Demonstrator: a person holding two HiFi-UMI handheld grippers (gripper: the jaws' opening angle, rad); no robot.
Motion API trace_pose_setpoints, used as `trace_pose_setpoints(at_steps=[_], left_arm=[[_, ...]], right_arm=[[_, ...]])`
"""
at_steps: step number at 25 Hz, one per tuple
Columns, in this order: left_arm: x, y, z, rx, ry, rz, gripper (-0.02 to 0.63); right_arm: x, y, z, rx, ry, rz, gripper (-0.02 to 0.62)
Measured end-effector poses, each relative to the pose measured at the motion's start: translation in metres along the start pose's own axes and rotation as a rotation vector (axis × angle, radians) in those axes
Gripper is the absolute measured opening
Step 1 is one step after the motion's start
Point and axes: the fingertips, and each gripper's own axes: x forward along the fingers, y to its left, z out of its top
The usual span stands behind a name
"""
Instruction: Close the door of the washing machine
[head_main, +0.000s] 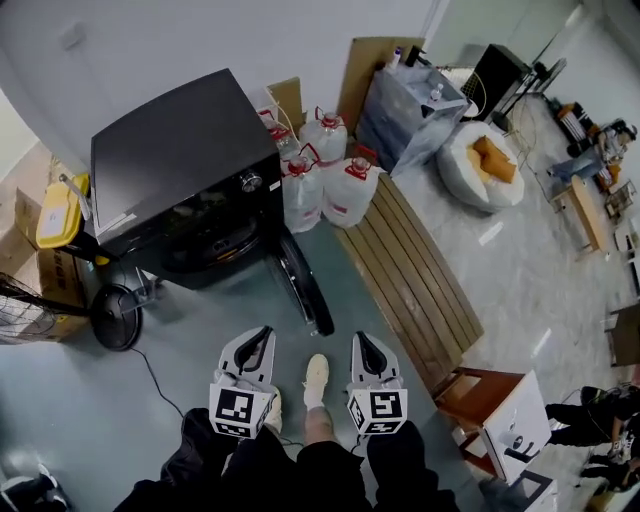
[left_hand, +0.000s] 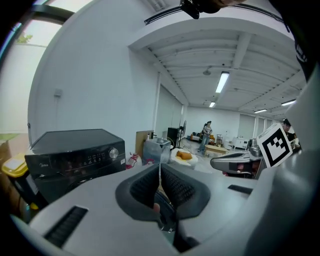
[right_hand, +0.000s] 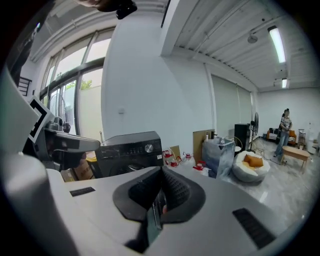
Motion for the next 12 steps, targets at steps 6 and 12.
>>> trace_pose_setpoints(at_steps=[6, 12], left_arm=[[0.068, 0.013, -0.042, -0.071, 0.047, 0.059, 0.032], [0.111, 0.027, -0.106, -0.135, 0.12, 0.108, 0.032]], right_arm=[[0.075, -0.027, -0.059, 0.009, 0.106, 0.094, 0.017], [0.133, -0.028, -0.117, -0.001, 0.184, 0.196, 0.017]])
